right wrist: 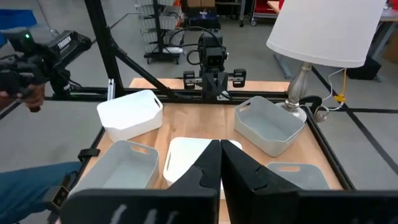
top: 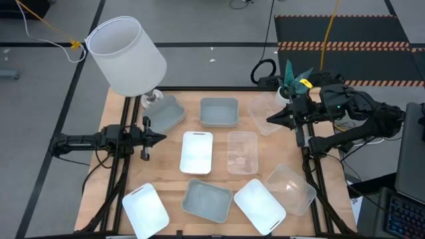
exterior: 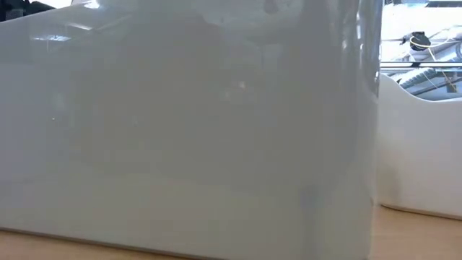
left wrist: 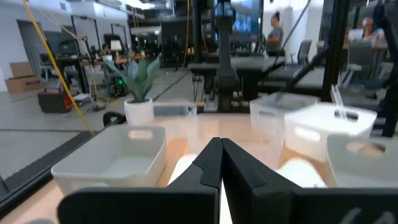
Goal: Stack baskets by color
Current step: Stack the top transparent bin on top of the middle transparent bin
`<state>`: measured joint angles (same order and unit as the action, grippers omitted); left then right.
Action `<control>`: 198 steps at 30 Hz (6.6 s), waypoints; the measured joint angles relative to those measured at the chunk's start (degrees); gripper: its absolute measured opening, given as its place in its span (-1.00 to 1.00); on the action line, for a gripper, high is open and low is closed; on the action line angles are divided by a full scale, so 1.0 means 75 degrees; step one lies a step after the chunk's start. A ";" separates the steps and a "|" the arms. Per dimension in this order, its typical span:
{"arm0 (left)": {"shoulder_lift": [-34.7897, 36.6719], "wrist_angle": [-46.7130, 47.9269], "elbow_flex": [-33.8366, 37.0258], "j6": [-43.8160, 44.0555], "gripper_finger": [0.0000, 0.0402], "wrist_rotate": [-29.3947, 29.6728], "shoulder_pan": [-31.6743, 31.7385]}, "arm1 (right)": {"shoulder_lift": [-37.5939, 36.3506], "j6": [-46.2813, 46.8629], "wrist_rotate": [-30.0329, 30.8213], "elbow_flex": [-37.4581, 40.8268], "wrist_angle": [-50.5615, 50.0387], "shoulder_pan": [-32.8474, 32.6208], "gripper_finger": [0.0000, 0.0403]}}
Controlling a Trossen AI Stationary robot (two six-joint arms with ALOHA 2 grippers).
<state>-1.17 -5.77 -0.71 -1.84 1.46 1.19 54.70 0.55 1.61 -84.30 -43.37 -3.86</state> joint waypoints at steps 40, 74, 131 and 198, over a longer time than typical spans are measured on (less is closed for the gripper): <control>-0.7954 0.6108 -0.9678 0.0334 -0.96 0.0958 -0.1969 | 0.0048 0.0150 0.0580 0.1804 0.1166 0.0003 -1.00; -0.8340 0.2202 -0.6811 0.1170 -0.96 0.2220 -0.2337 | 0.0094 0.1638 0.0568 0.5158 0.5238 -0.0003 -1.00; -0.8537 0.1583 -0.6610 0.0518 -0.96 0.2206 -0.2521 | 0.1707 -0.2071 0.0743 0.2038 -0.3717 0.2404 -0.54; -0.8541 0.1534 -0.6616 0.0468 -0.96 0.2204 -0.2521 | 0.1784 -0.4366 0.1230 0.4787 -0.1946 0.3126 -0.99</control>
<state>-65.23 5.74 -50.33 1.67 17.98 -17.72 68.07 -32.19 10.83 -48.40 -57.96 19.59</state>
